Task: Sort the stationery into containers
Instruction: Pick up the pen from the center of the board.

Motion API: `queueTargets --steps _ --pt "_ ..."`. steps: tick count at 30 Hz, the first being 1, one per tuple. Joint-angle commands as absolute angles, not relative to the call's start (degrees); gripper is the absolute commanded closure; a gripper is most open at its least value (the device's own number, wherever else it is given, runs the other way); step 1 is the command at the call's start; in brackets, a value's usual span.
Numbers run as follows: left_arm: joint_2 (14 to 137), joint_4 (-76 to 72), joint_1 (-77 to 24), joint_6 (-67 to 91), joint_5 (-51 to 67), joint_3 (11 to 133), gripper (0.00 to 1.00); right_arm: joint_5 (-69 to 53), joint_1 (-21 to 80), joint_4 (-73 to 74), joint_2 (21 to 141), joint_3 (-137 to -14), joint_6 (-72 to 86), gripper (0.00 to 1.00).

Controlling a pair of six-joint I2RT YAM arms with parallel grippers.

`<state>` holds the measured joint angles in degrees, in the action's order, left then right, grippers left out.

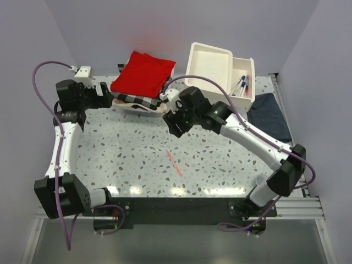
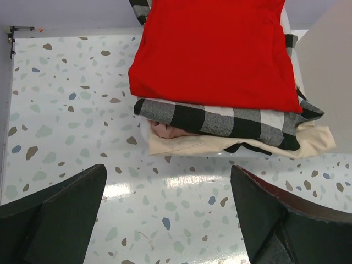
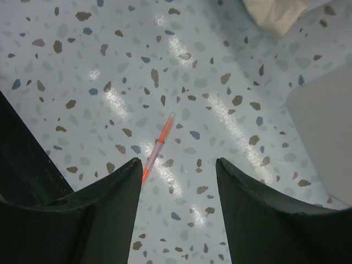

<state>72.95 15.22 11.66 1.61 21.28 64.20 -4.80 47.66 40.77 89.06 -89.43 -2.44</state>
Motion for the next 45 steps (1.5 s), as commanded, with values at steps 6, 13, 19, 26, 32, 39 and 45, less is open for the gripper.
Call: queueTargets --steps 6,13,19,26,32,39,45 --pt "66.4 17.0 12.1 2.7 23.0 66.3 0.00 -10.0 51.9 42.7 100.3 -85.5 9.3 0.40" --pt "63.8 16.6 13.0 3.3 22.9 64.5 0.00 -4.0 52.5 43.6 107.6 -85.7 17.1 0.45" --pt "63.0 16.1 14.3 4.5 23.6 64.4 0.00 -1.9 54.1 43.9 113.9 -86.8 19.1 0.49" --pt "62.2 16.4 14.2 4.2 23.3 64.0 0.00 -0.6 55.8 43.9 119.9 -87.5 19.7 0.54" --pt "62.0 16.2 14.2 4.8 23.6 63.8 0.00 -0.2 56.4 44.2 120.3 -85.1 17.7 1.00" --pt "63.4 15.8 14.3 5.2 24.3 66.1 0.00 0.0 56.2 42.8 105.4 -95.2 13.1 1.00" --pt "66.1 13.7 14.3 5.9 25.7 68.2 0.00 0.9 56.3 37.4 94.7 -105.7 -6.5 1.00"
